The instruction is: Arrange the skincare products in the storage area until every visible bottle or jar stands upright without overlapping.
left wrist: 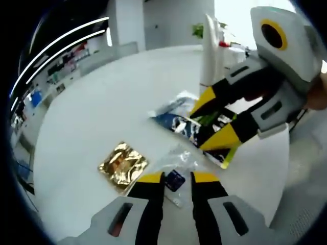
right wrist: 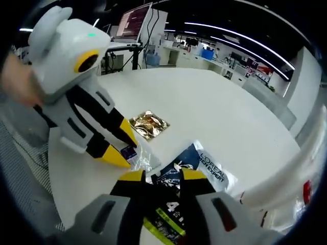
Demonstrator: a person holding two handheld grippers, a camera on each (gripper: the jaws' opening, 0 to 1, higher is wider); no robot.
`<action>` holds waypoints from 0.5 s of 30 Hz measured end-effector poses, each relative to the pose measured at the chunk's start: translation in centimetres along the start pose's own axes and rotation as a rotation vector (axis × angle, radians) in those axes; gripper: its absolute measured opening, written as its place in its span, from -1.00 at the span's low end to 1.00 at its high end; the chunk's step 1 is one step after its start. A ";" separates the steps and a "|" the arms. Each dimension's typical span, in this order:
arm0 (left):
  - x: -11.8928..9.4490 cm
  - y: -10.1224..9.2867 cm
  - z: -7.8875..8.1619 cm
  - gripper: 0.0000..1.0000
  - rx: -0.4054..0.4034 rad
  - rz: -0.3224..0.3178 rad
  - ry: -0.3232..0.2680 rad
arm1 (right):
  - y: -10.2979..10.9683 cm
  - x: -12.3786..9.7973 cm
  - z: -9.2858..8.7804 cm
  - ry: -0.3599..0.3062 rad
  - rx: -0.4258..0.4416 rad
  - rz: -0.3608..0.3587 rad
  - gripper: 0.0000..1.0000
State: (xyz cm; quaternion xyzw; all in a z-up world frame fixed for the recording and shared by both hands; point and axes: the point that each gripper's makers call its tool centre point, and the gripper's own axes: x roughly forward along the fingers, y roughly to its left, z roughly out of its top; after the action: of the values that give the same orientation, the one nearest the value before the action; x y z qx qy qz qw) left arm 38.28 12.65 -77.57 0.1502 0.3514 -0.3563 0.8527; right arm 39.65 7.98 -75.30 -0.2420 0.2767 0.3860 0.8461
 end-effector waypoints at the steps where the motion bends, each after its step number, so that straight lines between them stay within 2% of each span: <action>1: 0.0 0.0 0.0 -0.67 0.001 0.000 0.000 | 0.0 -0.1 -0.1 0.002 0.001 0.000 -0.46; 10: -0.7 0.1 0.1 -0.61 -0.005 0.010 -0.004 | 0.4 -0.8 -0.3 0.005 0.024 0.004 -0.37; 15: -1.3 0.0 -0.1 -0.51 -0.014 0.016 -0.001 | 0.7 -1.4 -0.4 0.000 0.049 0.009 -0.26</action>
State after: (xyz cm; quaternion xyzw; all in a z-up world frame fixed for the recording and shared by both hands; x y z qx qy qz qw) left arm 37.60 13.35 -76.75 0.1469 0.3522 -0.3470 0.8567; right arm 38.21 7.42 -74.77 -0.2201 0.2872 0.3828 0.8500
